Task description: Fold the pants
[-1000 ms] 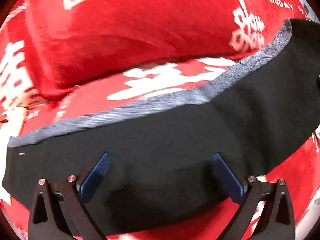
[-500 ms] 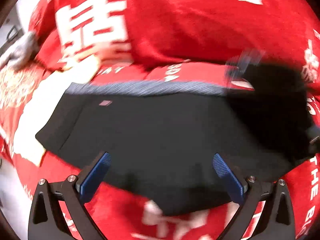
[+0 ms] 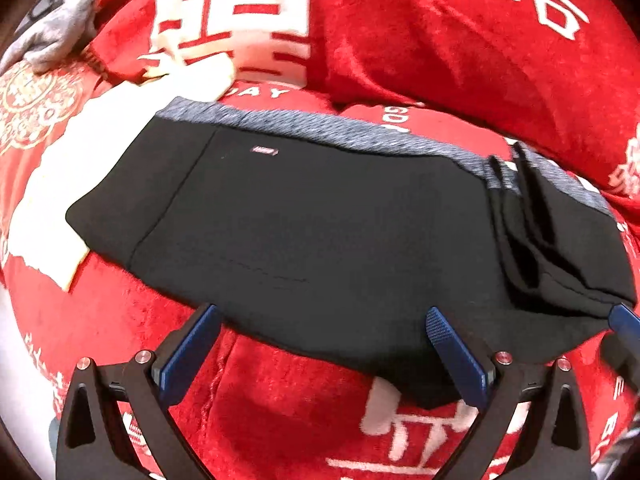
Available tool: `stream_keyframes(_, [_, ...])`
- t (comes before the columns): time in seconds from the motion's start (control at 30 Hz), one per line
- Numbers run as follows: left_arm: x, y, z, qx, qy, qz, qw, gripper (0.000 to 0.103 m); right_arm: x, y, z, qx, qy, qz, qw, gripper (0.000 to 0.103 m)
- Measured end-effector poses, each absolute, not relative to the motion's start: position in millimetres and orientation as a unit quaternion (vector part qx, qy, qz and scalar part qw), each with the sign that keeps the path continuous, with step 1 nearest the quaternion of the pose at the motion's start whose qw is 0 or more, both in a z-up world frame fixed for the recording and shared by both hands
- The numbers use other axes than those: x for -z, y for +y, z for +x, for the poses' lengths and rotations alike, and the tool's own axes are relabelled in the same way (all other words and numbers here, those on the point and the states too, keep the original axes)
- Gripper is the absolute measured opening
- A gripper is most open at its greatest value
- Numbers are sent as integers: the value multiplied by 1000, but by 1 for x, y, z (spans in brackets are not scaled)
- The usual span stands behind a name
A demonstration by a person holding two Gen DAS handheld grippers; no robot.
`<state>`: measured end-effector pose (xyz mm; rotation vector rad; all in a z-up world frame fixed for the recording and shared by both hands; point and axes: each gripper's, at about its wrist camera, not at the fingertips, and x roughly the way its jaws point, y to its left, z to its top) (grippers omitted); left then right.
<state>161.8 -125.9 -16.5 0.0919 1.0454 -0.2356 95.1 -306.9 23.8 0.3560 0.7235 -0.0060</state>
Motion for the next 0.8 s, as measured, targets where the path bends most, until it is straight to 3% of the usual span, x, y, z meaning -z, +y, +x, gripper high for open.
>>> stream_keyframes(0.1, [6, -135, 163, 143, 493, 37, 857, 103, -7, -363, 87, -21, 325, 371, 870, 59])
stream_keyframes(0.17, [-2, -144, 169, 184, 493, 22, 850, 103, 6, -388, 84, -27, 304, 454, 837, 42])
stream_keyframes(0.57, [-17, -240, 208, 359, 507, 31, 783, 100, 51, -436, 71, 13, 260, 588, 766, 42])
stream_keyframes(0.67, [-7, -262, 211, 365, 521, 61, 769, 83, 53, -443, 65, 24, 237, 600, 764, 42])
stream_keyframes(0.73, [4, -274, 210, 365, 539, 83, 755, 55, 55, -447, 66, 24, 236, 600, 764, 42])
stream_keyframes(0.8, [14, -279, 210, 367, 561, 85, 737, 38, 59, -450, 70, 20, 230, 610, 759, 42])
